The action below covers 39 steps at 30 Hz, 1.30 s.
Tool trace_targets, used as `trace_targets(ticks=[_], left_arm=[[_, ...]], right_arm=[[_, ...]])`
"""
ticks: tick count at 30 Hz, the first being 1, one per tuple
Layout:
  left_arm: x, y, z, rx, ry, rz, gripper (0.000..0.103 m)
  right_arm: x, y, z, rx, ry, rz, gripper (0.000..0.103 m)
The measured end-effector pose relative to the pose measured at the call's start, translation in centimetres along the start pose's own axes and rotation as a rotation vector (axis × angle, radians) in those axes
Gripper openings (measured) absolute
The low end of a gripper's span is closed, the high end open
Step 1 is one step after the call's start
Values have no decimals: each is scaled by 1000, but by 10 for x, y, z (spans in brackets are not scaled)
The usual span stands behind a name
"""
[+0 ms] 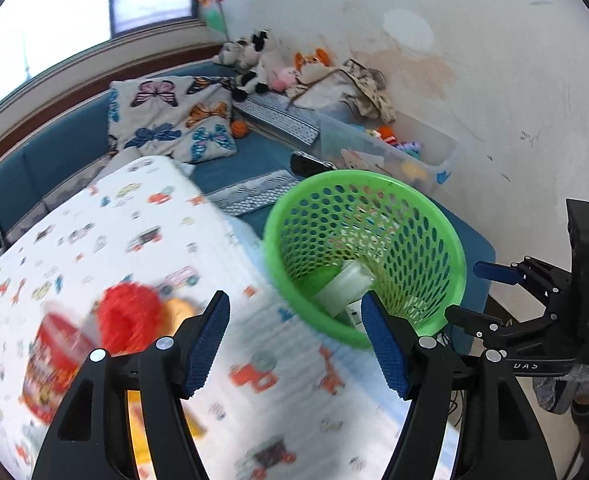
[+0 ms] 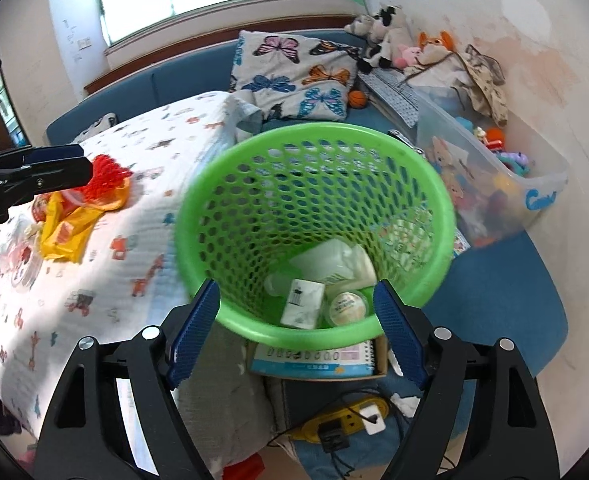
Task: Collect trash
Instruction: 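Move both tools back toward the remaining trash on the table, then grasp the red mesh net with the right tool while the left tool grasps the clear plastic bag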
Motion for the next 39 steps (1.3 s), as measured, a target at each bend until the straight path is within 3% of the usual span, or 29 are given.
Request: trace_targets(ticks=[12, 23, 39], left_arm=[[-64, 70, 65, 90, 125, -109, 66], [-119, 108, 134, 93, 223, -215, 66], [-166, 127, 202, 80, 368, -243, 66]], right_arm=[[-69, 5, -12, 22, 113, -60, 82], [-138, -10, -28, 16, 199, -135, 82], [-208, -58, -75, -17, 254, -231, 82]])
Point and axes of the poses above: each gripper's, at about its wrist camera, not at the fingertips, and y roughly against the way its jaws point, x to its right, z to its underside, the point moved 3 cm from there along -y, roughly the way its jaws point, and after that the axes turned 6 degrees about -x, right-handed, at the moved point
